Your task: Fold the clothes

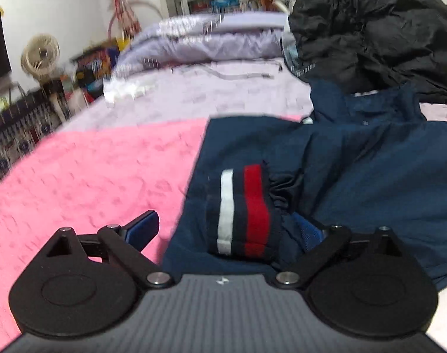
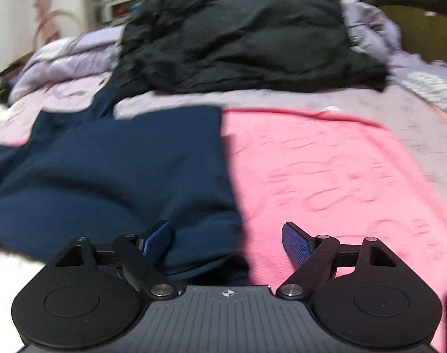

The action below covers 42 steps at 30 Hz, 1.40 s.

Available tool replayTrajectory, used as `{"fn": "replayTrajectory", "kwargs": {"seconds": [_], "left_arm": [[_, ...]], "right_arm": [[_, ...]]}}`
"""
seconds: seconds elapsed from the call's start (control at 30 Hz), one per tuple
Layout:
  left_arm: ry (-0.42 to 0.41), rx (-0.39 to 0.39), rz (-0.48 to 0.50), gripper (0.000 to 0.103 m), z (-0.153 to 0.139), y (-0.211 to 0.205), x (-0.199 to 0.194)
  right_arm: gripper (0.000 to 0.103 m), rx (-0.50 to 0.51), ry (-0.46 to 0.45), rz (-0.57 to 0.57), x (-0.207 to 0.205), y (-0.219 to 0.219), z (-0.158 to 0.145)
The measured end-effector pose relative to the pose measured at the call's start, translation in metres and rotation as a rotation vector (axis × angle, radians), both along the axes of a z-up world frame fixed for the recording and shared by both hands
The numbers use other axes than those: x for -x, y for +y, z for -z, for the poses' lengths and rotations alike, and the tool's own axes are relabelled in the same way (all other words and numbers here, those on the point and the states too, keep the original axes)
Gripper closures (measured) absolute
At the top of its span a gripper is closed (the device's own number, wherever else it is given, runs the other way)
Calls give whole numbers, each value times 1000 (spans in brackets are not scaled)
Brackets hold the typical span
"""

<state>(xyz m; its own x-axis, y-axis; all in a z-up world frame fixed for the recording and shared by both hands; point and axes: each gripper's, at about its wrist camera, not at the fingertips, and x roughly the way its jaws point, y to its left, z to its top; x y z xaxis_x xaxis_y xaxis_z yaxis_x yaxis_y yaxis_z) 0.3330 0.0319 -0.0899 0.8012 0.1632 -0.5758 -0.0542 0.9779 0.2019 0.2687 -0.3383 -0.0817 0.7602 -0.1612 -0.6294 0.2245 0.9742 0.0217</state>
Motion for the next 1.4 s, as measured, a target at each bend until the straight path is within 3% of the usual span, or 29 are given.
{"fn": "replayTrajectory", "kwargs": {"seconds": [0.1,0.27,0.33,0.4,0.47,0.57,1.4], "left_arm": [[39,-17,15,2,12,1,-10],[58,82,-12,0,12,13,-16],[65,123,-9,0,13,19,-16],[66,138,-8,0,14,21,-15],[62,127,-9,0,14,19,-14],[60,117,-10,0,14,17,-12],[60,115,-14,0,15,16,-13]], "right_arm": [[22,6,-103,-49,5,11,-17],[23,-27,-157,-208,-26,59,-19],[20,-60,-110,-234,-46,71,-5],[10,-43,-4,-249,-65,80,26],[0,0,16,-275,-70,91,25],[0,35,17,-275,-67,98,26],[0,31,14,-274,-69,98,24]]}}
